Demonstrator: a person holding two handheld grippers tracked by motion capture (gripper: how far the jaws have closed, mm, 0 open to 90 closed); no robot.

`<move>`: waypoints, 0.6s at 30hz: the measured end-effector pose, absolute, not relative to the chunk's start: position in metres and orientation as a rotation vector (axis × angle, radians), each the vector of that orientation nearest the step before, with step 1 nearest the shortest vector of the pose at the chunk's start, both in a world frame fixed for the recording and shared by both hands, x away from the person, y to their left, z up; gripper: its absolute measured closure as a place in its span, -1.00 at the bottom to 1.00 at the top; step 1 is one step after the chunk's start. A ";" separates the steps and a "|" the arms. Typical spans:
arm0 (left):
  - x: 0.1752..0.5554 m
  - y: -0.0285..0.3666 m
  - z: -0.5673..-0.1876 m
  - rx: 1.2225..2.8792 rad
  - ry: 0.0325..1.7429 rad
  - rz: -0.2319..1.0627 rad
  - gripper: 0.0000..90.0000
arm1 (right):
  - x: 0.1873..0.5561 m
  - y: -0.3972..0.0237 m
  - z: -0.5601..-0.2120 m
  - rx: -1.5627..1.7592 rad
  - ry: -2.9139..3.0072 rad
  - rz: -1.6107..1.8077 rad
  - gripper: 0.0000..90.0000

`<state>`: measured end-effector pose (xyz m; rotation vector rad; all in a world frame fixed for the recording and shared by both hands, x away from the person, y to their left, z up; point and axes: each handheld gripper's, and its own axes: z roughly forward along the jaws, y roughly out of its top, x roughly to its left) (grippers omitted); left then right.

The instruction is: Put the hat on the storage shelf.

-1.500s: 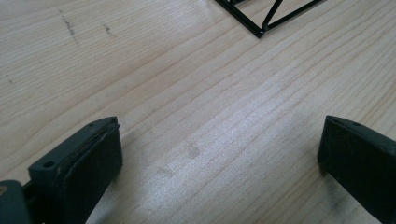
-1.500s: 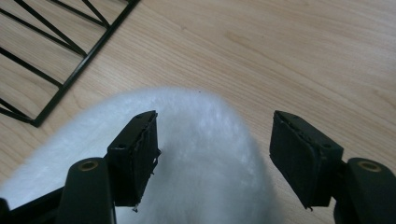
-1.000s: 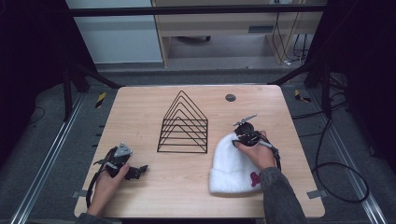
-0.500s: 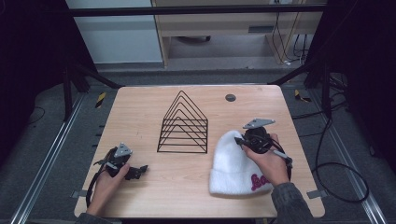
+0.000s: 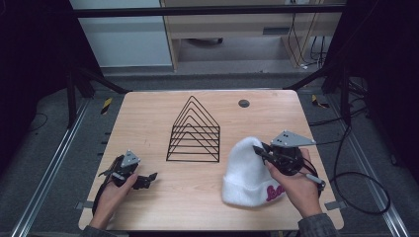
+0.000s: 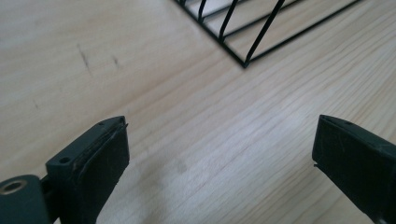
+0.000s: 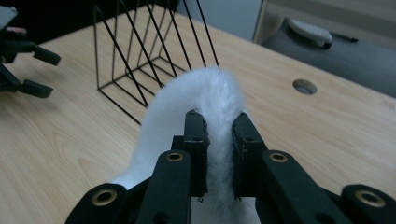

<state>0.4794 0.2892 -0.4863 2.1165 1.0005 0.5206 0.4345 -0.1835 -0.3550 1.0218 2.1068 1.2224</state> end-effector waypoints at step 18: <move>0.487 0.270 -0.402 2.023 0.826 0.559 -0.90 | 0.447 -0.161 -0.301 0.893 2.016 1.327 0.76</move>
